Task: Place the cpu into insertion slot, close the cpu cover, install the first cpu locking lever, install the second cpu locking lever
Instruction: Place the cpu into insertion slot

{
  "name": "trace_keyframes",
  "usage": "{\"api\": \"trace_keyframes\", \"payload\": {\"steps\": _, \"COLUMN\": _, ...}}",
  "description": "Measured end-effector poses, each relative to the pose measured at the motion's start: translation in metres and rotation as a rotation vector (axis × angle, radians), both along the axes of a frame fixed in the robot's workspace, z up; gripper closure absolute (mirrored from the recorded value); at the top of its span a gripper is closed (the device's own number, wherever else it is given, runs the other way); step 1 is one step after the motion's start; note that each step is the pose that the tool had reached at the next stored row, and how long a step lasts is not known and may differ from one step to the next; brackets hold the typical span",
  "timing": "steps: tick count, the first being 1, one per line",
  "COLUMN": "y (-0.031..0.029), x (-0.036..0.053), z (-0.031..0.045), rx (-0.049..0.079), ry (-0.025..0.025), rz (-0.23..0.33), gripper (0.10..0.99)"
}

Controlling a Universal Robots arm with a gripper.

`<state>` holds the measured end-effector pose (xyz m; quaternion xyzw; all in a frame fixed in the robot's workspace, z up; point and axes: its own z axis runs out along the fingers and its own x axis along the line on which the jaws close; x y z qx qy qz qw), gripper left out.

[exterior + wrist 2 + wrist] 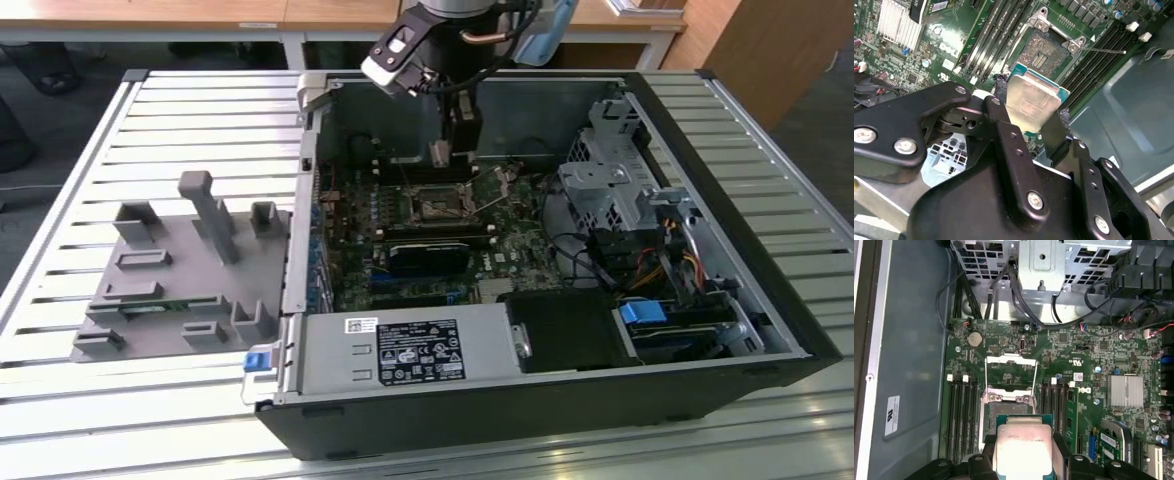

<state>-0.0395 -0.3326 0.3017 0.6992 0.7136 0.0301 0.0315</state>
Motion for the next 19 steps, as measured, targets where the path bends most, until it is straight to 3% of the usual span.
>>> {"api": "trace_keyframes", "payload": {"steps": 9, "y": 0.0071, "x": -0.0001, "z": -0.0096, "rx": 0.0, "ry": 0.0, "rz": -0.001, "gripper": 0.561}}
{"api": "trace_keyframes", "payload": {"steps": 19, "y": 0.0086, "x": -0.0016, "z": -0.0218, "rx": 0.0, "ry": 0.0, "rz": -0.008, "gripper": 0.561}}
